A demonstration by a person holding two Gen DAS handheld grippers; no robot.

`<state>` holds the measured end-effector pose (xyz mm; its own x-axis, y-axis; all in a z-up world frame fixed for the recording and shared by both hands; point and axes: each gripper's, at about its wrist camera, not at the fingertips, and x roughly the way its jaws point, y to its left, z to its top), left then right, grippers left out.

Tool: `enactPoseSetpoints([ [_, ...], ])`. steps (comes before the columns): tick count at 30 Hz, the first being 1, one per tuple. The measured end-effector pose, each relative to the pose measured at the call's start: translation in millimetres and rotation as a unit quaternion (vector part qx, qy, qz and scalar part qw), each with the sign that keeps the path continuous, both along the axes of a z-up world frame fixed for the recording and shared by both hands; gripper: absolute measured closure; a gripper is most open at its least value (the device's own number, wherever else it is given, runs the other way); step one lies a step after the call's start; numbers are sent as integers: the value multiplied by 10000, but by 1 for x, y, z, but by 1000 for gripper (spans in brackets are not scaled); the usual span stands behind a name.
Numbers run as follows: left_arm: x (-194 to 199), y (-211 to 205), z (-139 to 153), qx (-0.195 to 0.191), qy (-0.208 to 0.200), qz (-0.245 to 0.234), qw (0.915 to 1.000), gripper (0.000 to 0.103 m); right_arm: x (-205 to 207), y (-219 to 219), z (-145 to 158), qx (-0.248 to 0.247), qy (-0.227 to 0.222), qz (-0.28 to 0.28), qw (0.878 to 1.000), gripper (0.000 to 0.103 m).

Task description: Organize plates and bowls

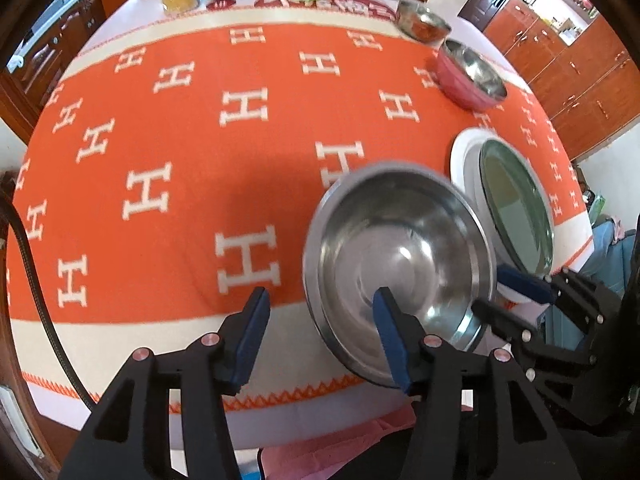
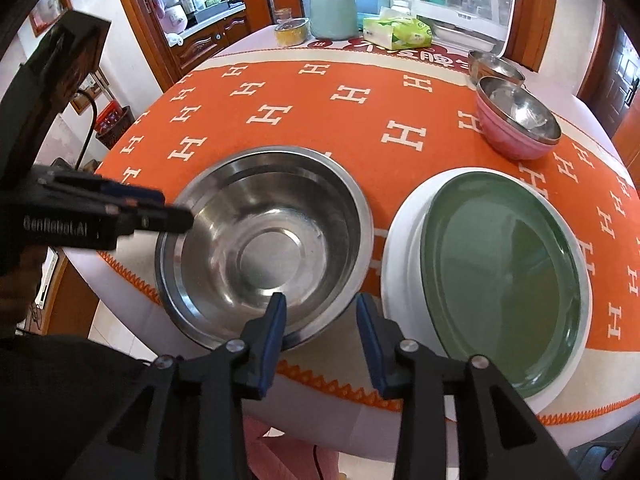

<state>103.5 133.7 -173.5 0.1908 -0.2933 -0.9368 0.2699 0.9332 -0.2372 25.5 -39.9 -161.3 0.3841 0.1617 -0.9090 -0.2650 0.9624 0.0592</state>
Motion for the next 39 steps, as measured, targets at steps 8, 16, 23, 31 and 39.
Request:
enactPoseSetpoints([
  [8, 18, 13, 34, -463, -751, -23, 9961, 37, -4, -5, 18, -136, -224, -311, 9992, 60],
  [16, 43, 15, 70, -768, -1321, -278, 9879, 36, -2, -15, 44, -145, -608, -988, 9931, 47],
  [23, 50, 8, 92, -999, -1659, -593, 9793, 30, -5, -24, 66, -240, -901, -1473, 9847, 39],
  [31, 48, -11, 96, -978, -1695, -759, 9777, 25, -8, -36, 81, -394, -1054, -1510, 9821, 35],
  [39, 40, -29, 106, -896, -1755, -409, 9795, 22, -2, -57, 87, -400, -1066, -1155, 9868, 35],
])
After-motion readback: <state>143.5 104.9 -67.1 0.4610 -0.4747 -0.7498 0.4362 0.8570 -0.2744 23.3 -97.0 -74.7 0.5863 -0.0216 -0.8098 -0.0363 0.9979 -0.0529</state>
